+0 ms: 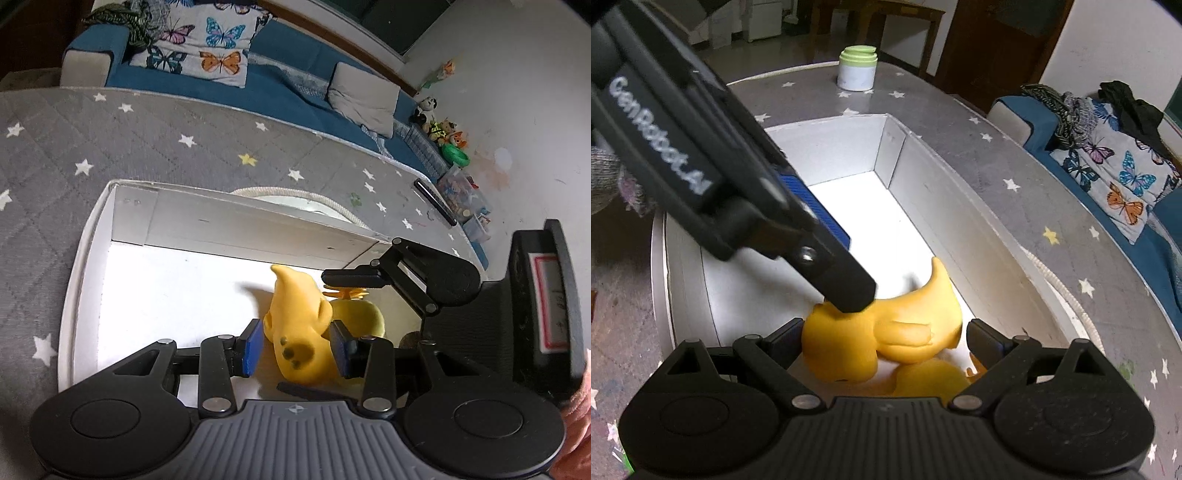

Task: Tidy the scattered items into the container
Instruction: 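Lift the rubber duck into the white box and open the left gripper, then move the left tool to the yellow rubber duck on the table and grasp it, then carry the held yellow duck toward the white box with the left gripper, then lower the yellow duck into the white box and open the left gripper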

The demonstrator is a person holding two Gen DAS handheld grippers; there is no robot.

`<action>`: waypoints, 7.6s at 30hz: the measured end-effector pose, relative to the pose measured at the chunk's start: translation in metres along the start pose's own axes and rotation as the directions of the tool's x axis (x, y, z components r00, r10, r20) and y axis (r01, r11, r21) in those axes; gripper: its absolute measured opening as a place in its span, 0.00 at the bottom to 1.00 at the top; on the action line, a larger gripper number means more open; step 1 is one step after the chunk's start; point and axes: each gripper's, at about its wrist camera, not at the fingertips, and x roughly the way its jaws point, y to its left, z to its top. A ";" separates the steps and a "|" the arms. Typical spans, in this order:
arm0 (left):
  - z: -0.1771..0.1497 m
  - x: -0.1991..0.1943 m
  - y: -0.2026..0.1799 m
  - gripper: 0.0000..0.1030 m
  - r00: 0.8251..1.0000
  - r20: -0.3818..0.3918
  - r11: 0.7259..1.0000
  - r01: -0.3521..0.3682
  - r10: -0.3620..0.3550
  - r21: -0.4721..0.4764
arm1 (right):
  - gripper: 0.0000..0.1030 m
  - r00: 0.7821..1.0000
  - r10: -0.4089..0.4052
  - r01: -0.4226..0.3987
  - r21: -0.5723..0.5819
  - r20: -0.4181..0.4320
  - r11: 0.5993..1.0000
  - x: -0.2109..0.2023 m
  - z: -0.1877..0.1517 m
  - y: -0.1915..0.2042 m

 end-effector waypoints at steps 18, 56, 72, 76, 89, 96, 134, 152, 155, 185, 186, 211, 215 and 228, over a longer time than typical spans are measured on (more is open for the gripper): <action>-0.020 -0.047 -0.015 0.41 0.995 0.095 1.000 -0.025 0.023 0.014 | 0.93 1.000 -0.022 0.021 0.042 0.016 0.999 -0.008 -0.004 -0.005; -0.197 -0.144 -0.024 0.41 0.951 0.207 0.974 -0.220 0.228 -0.058 | 0.96 0.937 0.180 -0.126 -0.191 0.300 0.973 -0.106 -0.067 0.170; -0.245 -0.148 -0.007 0.41 0.962 0.158 0.957 -0.184 0.222 -0.222 | 0.89 0.960 0.211 -0.144 -0.319 0.185 0.937 -0.075 -0.080 0.209; -0.242 -0.142 0.000 0.40 0.965 0.147 0.950 -0.176 0.218 -0.256 | 0.86 0.958 0.226 -0.161 -0.323 0.177 0.932 -0.073 -0.081 0.213; -0.233 -0.134 0.020 0.38 0.969 0.132 0.946 -0.168 0.210 -0.278 | 0.77 0.942 0.294 -0.235 -0.306 0.164 0.923 -0.066 -0.080 0.223; -0.220 -0.128 0.021 0.33 0.972 0.126 0.966 -0.173 0.199 -0.195 | 0.73 0.929 0.329 -0.268 -0.307 0.168 0.913 -0.065 -0.079 0.235; -0.223 -0.126 0.029 0.33 0.991 0.057 0.972 -0.103 0.117 -0.209 | 0.80 0.919 0.358 -0.275 -0.379 0.167 0.884 -0.029 -0.036 0.219; -0.221 -0.128 0.016 0.24 0.990 0.049 0.975 -0.124 0.135 -0.187 | 0.70 0.925 0.325 -0.252 -0.324 0.198 0.912 -0.035 -0.043 0.220; -0.221 -0.126 0.013 0.26 0.990 0.040 0.974 -0.127 0.137 -0.186 | 0.70 0.927 0.315 -0.244 -0.313 0.203 0.918 -0.037 -0.045 0.220; -0.138 -0.136 -0.039 0.23 0.977 0.177 0.993 -0.115 0.116 -0.016 | 0.70 0.923 0.098 -0.027 -0.191 0.373 0.981 -0.089 -0.030 0.176; -0.128 -0.135 -0.041 0.23 0.977 0.182 0.994 -0.110 0.109 -0.006 | 0.70 0.921 0.082 -0.011 -0.186 0.380 0.982 -0.091 -0.027 0.171; 0.001 -0.012 0.037 0.23 0.999 -0.022 0.992 -0.039 0.037 -0.118 | 0.70 0.986 0.102 -0.099 -0.027 0.129 0.995 0.009 0.036 0.035; 0.003 -0.004 0.041 0.23 0.998 -0.033 0.992 -0.049 0.046 -0.115 | 0.71 0.987 0.126 -0.127 0.007 0.101 0.992 0.018 0.035 0.028; 0.001 0.008 0.040 0.24 0.994 -0.057 0.991 -0.098 0.093 -0.087 | 0.71 0.989 0.138 -0.141 0.041 0.059 0.989 0.030 0.031 0.021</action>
